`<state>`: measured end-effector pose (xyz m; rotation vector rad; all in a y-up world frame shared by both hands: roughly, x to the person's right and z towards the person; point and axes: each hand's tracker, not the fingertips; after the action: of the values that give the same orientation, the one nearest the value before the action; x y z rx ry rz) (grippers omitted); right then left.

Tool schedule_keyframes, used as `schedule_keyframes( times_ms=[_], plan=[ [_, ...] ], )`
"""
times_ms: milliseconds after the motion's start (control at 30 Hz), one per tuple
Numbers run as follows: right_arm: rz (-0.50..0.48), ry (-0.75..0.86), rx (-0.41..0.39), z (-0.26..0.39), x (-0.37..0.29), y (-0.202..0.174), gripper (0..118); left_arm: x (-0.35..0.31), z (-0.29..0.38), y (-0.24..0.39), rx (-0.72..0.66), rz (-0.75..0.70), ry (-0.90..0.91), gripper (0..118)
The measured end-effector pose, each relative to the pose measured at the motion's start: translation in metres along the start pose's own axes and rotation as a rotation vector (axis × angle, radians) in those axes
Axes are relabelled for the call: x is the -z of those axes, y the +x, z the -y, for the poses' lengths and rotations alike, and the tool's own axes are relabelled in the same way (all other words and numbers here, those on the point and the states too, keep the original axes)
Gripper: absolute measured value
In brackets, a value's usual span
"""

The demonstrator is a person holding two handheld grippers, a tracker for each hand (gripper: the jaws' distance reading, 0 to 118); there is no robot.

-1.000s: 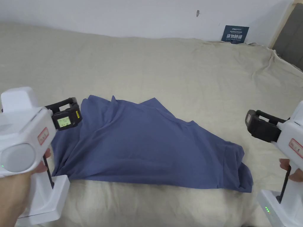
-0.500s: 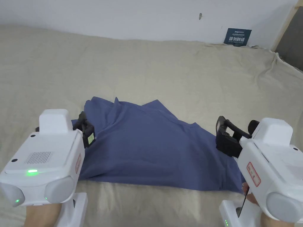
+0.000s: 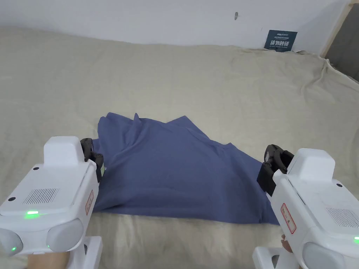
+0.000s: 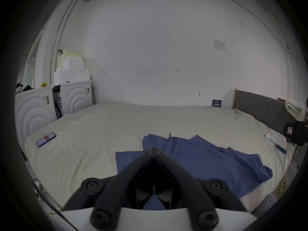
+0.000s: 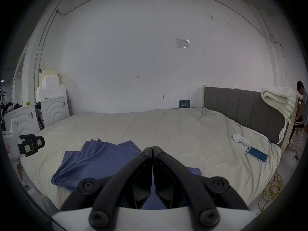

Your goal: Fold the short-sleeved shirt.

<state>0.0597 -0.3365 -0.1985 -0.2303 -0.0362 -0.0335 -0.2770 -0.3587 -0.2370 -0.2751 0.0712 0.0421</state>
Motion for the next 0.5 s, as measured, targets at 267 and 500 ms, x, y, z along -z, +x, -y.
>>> schedule_keyframes(
  times_ms=[267,500],
  plan=[
    [-0.002,-0.004,0.005,0.0008,0.001,0.0007,0,0.0012,0.0018,0.0029,0.0,0.016,-0.008,0],
    [-0.003,-0.006,0.007,0.0005,0.0021,0.0014,0,0.0051,0.0028,-0.0017,0.0,0.016,-0.025,0]
  ],
)
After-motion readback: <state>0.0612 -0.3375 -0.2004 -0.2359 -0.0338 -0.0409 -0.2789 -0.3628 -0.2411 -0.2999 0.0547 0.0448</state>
